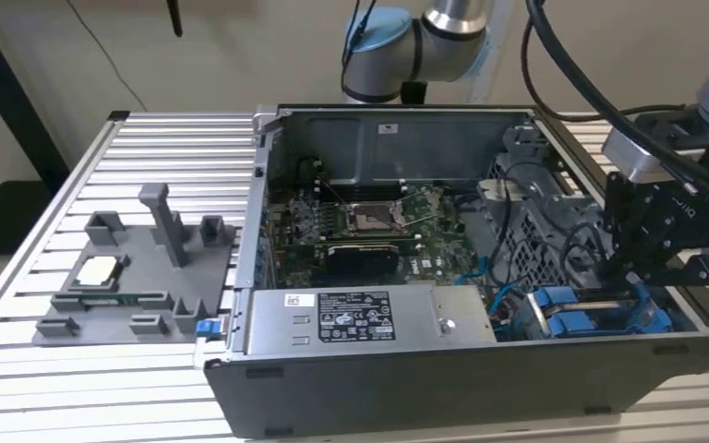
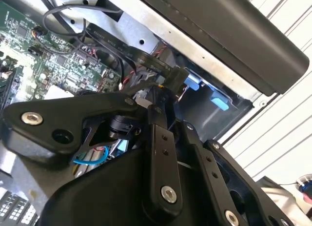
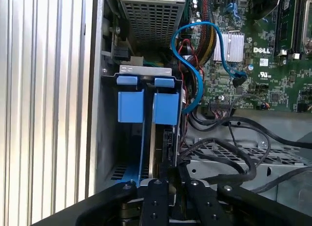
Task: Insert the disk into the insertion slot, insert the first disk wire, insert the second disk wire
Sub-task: 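Insert the first disk wire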
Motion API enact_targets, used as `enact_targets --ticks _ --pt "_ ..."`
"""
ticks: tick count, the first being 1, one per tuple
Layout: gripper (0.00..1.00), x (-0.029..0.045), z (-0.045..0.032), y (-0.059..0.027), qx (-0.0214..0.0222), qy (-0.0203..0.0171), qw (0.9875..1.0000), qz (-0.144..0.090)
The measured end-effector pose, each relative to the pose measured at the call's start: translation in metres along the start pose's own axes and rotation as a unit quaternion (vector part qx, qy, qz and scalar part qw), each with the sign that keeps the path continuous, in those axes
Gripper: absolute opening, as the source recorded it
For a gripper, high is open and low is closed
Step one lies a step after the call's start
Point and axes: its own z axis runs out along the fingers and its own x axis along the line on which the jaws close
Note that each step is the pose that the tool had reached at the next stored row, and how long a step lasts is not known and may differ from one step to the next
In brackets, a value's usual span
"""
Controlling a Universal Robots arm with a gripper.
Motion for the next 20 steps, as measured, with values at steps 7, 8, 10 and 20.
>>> enact_targets --ticks 7,8,10,20 --pt "0.19 0.0002 0.0056 -0.0003 0.0000 0.0001 1.0000 0.000" --pt "0.19 0.0002 0.0056 -0.0003 0.0000 0.0000 1.0000 0.000" --pt "0.19 0.0001 0.0062 -0.0003 0.0000 -0.0009 1.0000 0.000" --pt "0.27 -0.0004 -0.0260 0.0004 -0.0003 -0.0011 1.0000 0.001"
